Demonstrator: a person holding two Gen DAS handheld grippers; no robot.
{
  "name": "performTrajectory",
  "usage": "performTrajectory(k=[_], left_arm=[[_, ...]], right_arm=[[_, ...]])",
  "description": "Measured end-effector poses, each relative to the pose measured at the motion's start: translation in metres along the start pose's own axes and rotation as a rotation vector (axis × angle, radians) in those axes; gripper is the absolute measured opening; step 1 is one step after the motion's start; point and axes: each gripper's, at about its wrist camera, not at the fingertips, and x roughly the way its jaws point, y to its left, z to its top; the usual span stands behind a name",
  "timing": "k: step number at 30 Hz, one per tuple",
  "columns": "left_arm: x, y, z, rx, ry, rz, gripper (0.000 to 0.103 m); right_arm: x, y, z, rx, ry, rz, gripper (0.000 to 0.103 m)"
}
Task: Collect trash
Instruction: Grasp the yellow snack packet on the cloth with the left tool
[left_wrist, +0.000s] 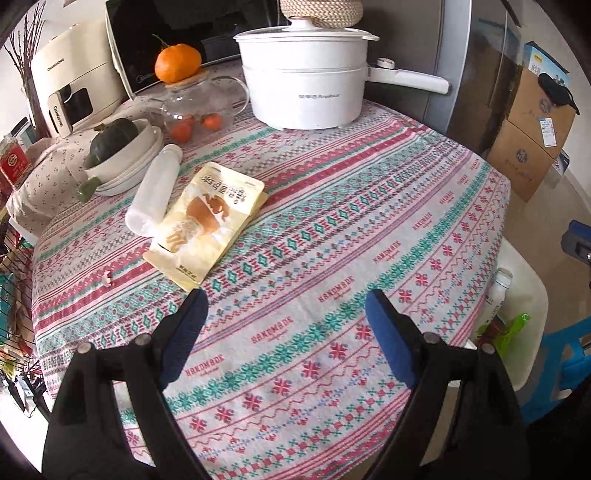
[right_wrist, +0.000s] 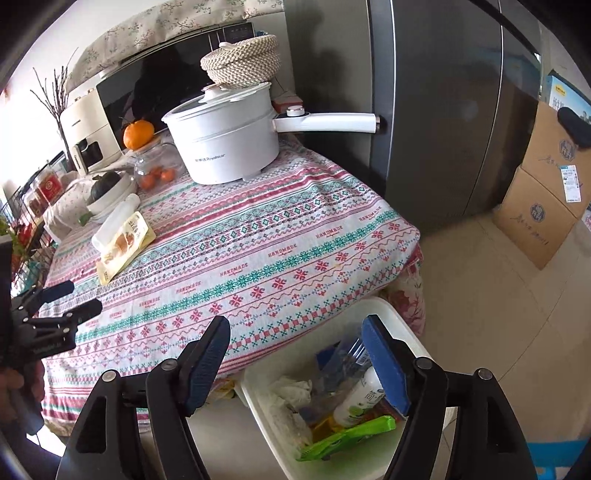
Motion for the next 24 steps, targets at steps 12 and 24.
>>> performTrajectory(k=[12, 24], left_arm=[[0.092, 0.041, 0.028, -0.057, 0.064, 0.046, 0.063], [0.127, 0.061, 0.035, -0.123, 0.067, 0.016, 0.066]], right_arm=[[0.039, 0.019, 0.012, -0.073, 0.056, 0.009, 0.077], [0.057, 0.008, 0.018, -0.041, 0.096, 0.028, 0.077]])
